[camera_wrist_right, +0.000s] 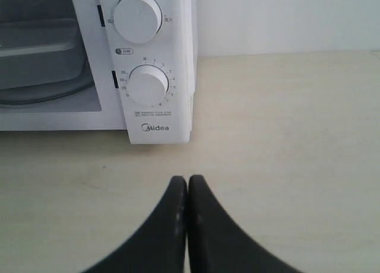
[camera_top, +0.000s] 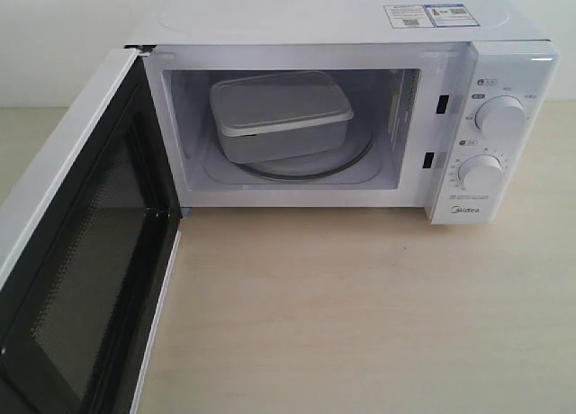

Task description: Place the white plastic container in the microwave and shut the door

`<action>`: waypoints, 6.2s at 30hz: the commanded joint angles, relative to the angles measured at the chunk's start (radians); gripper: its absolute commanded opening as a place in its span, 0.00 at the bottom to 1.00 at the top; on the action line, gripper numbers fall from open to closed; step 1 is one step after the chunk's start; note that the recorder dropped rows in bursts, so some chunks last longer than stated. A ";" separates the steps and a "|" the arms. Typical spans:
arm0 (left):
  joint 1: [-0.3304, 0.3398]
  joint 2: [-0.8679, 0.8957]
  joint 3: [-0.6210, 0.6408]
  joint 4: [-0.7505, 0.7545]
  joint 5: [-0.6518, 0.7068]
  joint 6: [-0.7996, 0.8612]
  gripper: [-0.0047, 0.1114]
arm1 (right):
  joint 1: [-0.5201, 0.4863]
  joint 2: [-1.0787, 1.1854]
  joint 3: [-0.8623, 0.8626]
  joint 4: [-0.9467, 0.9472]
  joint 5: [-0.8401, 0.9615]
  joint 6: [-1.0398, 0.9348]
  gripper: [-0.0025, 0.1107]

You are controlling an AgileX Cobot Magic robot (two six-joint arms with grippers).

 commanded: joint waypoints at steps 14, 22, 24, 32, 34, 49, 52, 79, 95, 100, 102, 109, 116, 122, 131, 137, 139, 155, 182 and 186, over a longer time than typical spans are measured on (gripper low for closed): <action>-0.167 0.006 -0.002 -0.178 -0.126 0.059 0.08 | -0.002 -0.005 0.000 -0.001 -0.002 -0.001 0.02; -0.273 0.040 -0.002 -0.225 -0.246 0.072 0.08 | -0.002 -0.005 0.000 -0.001 -0.002 -0.001 0.02; -0.288 0.064 -0.002 -0.230 -0.292 0.072 0.08 | -0.002 -0.005 0.000 -0.001 -0.002 -0.001 0.02; -0.310 0.083 -0.126 0.078 -0.175 -0.012 0.08 | -0.002 -0.005 0.000 -0.001 -0.002 -0.001 0.02; -0.310 0.042 -0.218 0.131 -0.143 -0.080 0.08 | -0.002 -0.005 0.000 -0.001 -0.002 -0.001 0.02; -0.310 0.088 -0.156 0.555 0.008 -0.239 0.08 | -0.002 -0.005 0.000 -0.001 -0.002 -0.001 0.02; -0.310 0.116 -0.130 0.479 0.008 -0.182 0.08 | -0.002 -0.005 0.000 -0.001 -0.002 -0.001 0.02; -0.409 0.194 -0.099 -0.050 -0.275 0.043 0.08 | -0.002 -0.005 0.000 -0.007 0.005 -0.001 0.02; -0.409 0.250 -0.099 -0.248 -0.295 0.192 0.08 | -0.002 -0.005 0.000 -0.005 0.004 -0.001 0.02; -0.409 0.239 -0.099 -0.248 -0.239 0.201 0.08 | -0.002 -0.005 0.000 -0.005 0.004 -0.001 0.02; -0.409 0.222 -0.099 -0.248 -0.237 0.201 0.08 | -0.002 -0.005 0.000 -0.005 0.004 -0.001 0.02; -0.409 0.112 -0.099 -0.250 -0.245 0.207 0.08 | -0.002 -0.005 0.000 -0.005 0.004 -0.001 0.02; -0.409 0.077 -0.099 -0.246 -0.240 0.207 0.08 | -0.002 -0.005 0.000 -0.034 -0.242 0.004 0.02; -0.409 0.075 -0.099 -0.244 -0.240 0.207 0.08 | -0.002 -0.005 0.000 0.001 -0.477 0.022 0.02; -0.409 0.036 -0.099 -0.244 -0.258 0.207 0.08 | -0.002 -0.005 -0.121 0.028 -0.417 0.370 0.02; -0.409 0.035 -0.099 -0.240 -0.287 0.207 0.08 | 0.004 0.042 -0.433 -0.008 -0.069 0.300 0.02; -0.409 0.035 -0.099 -0.240 -0.287 0.207 0.08 | 0.008 0.111 -0.549 0.010 0.089 0.225 0.02; -0.409 0.035 -0.099 -0.240 -0.271 0.201 0.08 | 0.010 0.621 -0.802 0.671 0.492 -0.315 0.02; -0.409 0.035 -0.099 -0.242 -0.276 0.188 0.08 | 0.812 1.069 -0.581 1.152 -0.704 -0.793 0.02; -0.409 0.035 -0.099 -0.242 -0.276 0.188 0.08 | 0.971 1.187 -0.581 1.159 -1.040 -0.791 0.02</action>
